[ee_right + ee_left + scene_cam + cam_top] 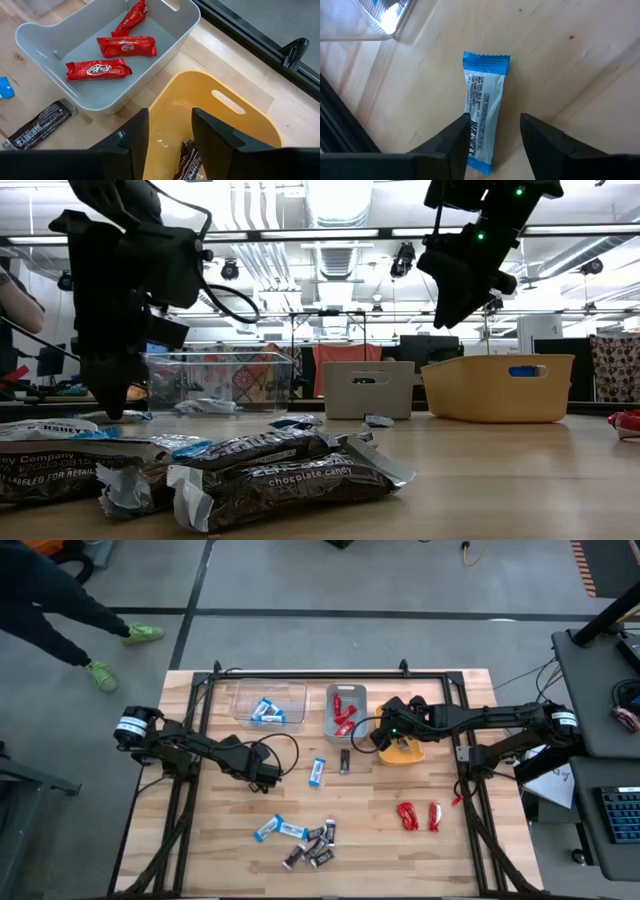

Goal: Organize candy in baskets
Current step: Put the white chocolate into the transparent bin

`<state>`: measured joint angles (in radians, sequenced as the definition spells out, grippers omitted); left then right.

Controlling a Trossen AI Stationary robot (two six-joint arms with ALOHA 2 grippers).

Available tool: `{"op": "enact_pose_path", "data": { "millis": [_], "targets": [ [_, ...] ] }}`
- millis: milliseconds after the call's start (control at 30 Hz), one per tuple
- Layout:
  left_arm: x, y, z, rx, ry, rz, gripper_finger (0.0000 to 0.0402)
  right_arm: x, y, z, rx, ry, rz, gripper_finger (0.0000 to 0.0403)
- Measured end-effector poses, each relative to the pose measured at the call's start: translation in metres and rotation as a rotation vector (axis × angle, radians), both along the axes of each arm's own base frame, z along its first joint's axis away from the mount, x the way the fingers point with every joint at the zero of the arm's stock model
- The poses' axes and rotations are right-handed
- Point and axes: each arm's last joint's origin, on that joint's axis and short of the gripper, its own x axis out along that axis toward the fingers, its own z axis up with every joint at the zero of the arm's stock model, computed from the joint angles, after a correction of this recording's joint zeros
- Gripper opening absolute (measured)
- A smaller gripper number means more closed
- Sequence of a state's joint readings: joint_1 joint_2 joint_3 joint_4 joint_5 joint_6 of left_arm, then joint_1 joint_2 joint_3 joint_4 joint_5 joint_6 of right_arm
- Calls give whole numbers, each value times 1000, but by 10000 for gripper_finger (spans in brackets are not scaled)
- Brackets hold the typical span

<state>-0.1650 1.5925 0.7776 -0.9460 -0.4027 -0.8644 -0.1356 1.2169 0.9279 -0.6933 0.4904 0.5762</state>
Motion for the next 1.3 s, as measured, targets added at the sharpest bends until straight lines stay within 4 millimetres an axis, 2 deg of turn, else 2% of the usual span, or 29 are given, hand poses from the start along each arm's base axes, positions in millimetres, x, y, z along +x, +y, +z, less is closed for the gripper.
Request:
{"op": "enact_pose_path", "data": {
  "millis": [600, 1133, 1300],
  "targets": [
    [-1, 2, -14, 52, 65, -21, 157, 0, 0, 0, -1, -2, 1, 137],
    [-1, 2, -16, 47, 67, -16, 153, 0, 0, 0, -2, 0, 3, 137],
    [-1, 1, -16, 40, 62, -15, 126, 0, 0, 0, -2, 0, 3, 137]
  ]
}}
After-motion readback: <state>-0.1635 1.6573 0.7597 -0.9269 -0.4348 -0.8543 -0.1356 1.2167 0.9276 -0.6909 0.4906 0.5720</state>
